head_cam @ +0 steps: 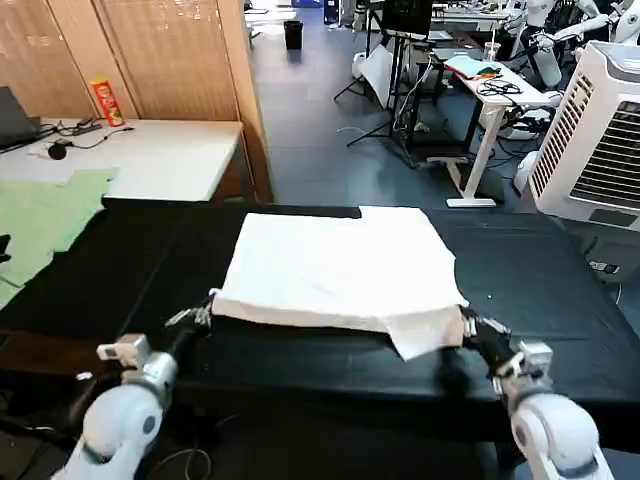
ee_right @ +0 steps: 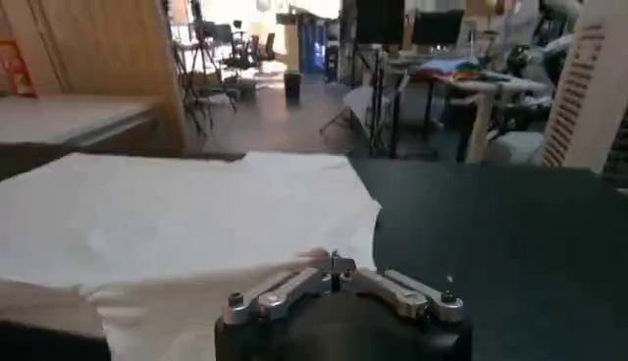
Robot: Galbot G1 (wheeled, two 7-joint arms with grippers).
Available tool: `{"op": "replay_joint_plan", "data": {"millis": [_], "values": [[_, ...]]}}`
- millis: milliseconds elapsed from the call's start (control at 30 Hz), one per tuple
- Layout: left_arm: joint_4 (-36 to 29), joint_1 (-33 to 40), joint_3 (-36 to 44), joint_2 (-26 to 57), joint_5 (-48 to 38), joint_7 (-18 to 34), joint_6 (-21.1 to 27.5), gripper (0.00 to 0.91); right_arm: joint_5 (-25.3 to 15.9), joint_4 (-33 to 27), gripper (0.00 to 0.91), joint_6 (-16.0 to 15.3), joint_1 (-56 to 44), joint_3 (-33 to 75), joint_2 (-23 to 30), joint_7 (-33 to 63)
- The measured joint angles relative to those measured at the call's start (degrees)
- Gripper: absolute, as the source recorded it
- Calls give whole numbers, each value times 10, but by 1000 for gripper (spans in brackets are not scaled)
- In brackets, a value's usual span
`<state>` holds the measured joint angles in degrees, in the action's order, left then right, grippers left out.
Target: Fold and organize the clothes.
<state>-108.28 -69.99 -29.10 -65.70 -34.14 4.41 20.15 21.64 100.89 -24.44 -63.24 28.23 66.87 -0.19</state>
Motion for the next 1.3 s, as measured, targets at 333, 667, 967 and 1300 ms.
{"op": "replay_joint_plan", "data": {"millis": [333, 667, 967, 1300], "values": [[91, 84, 43, -1, 28, 0, -14, 0, -10, -70, 29, 8, 64, -21, 8, -3], [125, 109, 49, -2, 31, 4, -8, 878, 18, -51, 878, -32, 46, -7, -7, -14], [115, 95, 41, 0, 37, 4, -2, 878, 17, 47, 878, -33, -59, 36, -27, -26], [100, 55, 32, 4, 24, -19, 15, 878, 15, 61, 741, -28, -107, 52, -15, -24]]}}
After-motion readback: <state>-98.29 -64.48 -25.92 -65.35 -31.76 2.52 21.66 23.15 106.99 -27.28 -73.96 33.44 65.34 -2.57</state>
